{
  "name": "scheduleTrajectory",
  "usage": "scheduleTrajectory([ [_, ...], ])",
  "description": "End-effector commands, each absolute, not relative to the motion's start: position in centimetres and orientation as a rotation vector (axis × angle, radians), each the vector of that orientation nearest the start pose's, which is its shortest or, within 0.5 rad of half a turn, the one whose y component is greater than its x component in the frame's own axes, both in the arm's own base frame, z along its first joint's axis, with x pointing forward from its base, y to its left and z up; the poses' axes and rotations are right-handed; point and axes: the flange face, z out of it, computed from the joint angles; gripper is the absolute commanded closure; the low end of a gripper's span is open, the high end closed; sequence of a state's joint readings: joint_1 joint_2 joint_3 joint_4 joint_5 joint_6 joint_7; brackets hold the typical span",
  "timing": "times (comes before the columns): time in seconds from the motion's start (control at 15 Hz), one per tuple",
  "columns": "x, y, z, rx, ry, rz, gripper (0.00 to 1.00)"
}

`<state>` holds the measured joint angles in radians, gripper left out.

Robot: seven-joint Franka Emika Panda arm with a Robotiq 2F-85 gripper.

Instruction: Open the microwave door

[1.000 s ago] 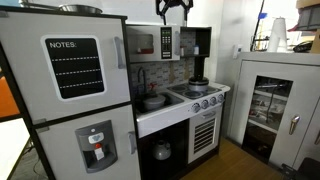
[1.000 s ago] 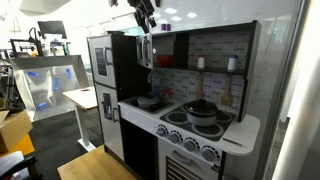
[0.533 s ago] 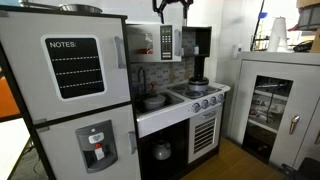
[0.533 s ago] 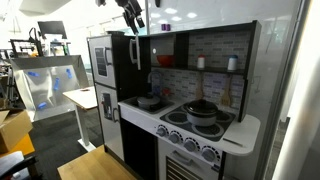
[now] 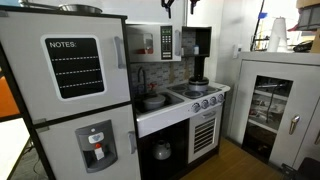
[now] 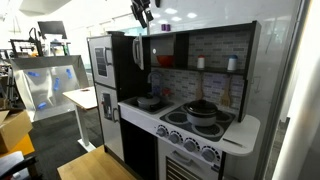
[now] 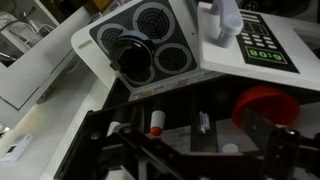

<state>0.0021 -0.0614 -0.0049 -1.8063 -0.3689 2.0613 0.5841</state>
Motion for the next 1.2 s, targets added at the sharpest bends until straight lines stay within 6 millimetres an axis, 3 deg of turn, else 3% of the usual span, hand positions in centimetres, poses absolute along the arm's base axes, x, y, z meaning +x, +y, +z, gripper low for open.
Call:
scheduleTrajectory([
  [0.0,58.2,-1.6,60.1,-3.206,0.751,-0.73,0.0],
  [0.47,61.9,-1.5,53.7,-3.198,0.71,-0.72,0.0],
  [0.6,62.1,-1.0,52.3,-3.208,0.686,-0.691,0.0],
  [0.8,61.6,-0.2,52.5,-3.219,0.662,-0.691,0.0],
  [1.13,60.0,0.5,55.1,-3.21,0.653,-0.721,0.0],
])
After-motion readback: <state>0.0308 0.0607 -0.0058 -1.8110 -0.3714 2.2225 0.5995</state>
